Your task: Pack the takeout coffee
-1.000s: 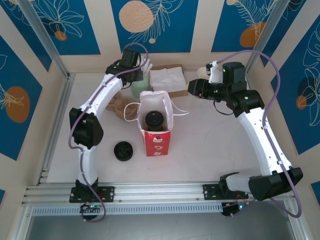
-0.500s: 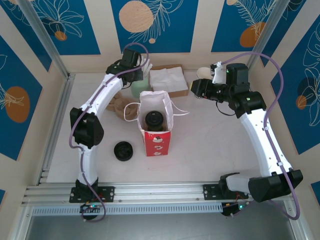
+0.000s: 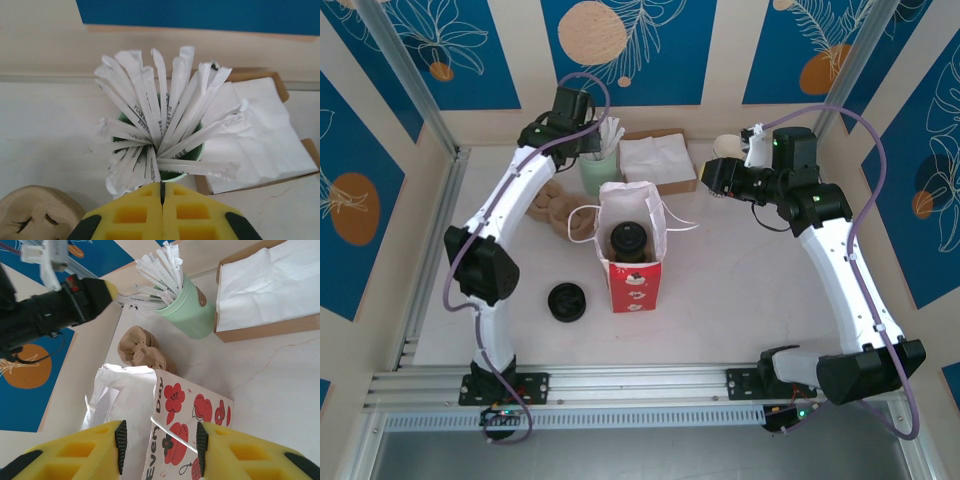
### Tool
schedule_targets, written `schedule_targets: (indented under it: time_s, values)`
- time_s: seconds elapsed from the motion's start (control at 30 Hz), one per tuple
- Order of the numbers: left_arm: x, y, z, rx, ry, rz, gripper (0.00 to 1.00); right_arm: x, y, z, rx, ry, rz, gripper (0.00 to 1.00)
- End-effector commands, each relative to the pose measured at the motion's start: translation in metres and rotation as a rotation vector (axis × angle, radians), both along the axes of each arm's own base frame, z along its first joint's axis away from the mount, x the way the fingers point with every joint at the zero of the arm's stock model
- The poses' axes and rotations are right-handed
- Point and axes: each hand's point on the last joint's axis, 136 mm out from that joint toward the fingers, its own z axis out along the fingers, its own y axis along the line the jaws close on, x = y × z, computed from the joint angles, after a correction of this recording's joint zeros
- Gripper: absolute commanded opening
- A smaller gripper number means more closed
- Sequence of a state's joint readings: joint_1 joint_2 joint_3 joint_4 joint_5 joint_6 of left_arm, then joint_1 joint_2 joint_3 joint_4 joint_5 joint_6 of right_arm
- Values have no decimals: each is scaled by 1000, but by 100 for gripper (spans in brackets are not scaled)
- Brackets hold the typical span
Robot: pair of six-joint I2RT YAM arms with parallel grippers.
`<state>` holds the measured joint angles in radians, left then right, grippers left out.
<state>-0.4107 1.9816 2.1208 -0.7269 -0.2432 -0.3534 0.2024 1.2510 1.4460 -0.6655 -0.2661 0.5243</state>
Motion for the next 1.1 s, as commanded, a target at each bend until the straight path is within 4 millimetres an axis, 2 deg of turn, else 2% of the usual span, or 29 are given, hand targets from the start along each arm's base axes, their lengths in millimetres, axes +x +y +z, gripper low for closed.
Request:
schedule_targets:
  time_s: [0.0,0.13,0.23,0.4,0.63,0.73,0.83,0.97,1.07]
  values:
    - [-20,2,54,4,-91,-37,4,-6,1,6,19,-14,12,44]
    - [-43,4,87,2,-138,-83,3,-6,0,7,17,-18,12,44]
    - [-70,1,118,-8,-182,-134,2,-6,1,6,17,-22,19,43]
    - [-134,-13,175,5,-289,-223,2,-4,-4,8,-9,-51,13,43]
    - [-221,-19,226,-7,-416,-344,0,-3,-19,10,2,-58,-22,43]
    - [-247,-14,240,-73,-437,-378,0,-3,-21,9,4,-59,-27,43]
    - [-271,-15,245,-149,-423,-454,0,-3,-22,7,6,-51,-26,43]
    - [-300,-19,242,-204,-383,-569,0,-5,-23,4,7,-42,-23,43]
    - [-312,-18,230,-181,-360,-629,0,-6,-24,4,9,-45,-26,43]
